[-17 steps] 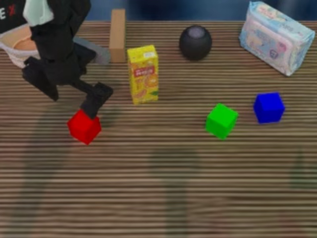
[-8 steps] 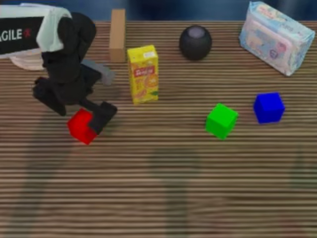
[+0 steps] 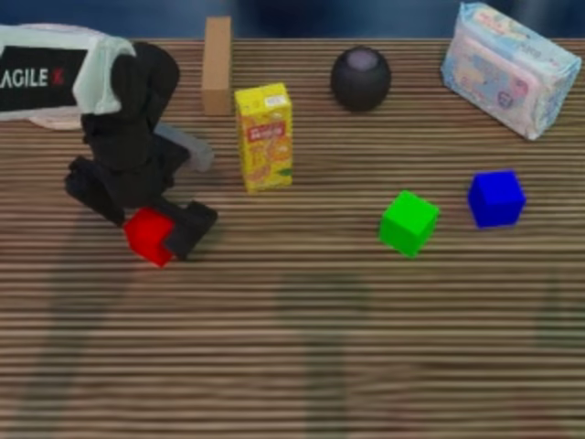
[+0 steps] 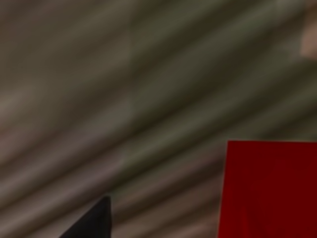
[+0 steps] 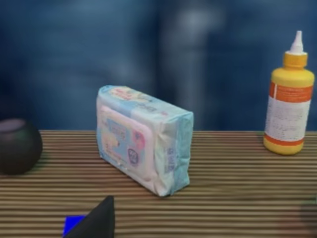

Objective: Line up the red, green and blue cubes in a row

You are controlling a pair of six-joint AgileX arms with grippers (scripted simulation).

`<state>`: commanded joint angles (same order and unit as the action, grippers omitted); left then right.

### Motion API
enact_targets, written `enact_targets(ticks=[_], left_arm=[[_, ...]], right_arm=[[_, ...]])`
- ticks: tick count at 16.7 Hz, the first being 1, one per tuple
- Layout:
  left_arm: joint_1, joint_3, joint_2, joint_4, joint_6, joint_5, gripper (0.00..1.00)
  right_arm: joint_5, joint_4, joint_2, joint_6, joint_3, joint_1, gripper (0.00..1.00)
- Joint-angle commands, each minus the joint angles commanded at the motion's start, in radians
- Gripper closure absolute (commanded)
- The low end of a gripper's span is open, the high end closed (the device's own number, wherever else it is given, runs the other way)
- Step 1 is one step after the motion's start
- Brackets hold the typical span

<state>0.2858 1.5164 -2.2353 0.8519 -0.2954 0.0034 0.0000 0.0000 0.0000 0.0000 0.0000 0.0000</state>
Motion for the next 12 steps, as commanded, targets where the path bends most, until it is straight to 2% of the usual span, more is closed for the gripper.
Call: enact_targets(ticks=[12], left_arm=[[0.0, 0.0, 0.0, 0.0, 0.0, 0.0, 0.98]], right_arm=[[0.0, 0.0, 0.0, 0.0, 0.0, 0.0, 0.0]])
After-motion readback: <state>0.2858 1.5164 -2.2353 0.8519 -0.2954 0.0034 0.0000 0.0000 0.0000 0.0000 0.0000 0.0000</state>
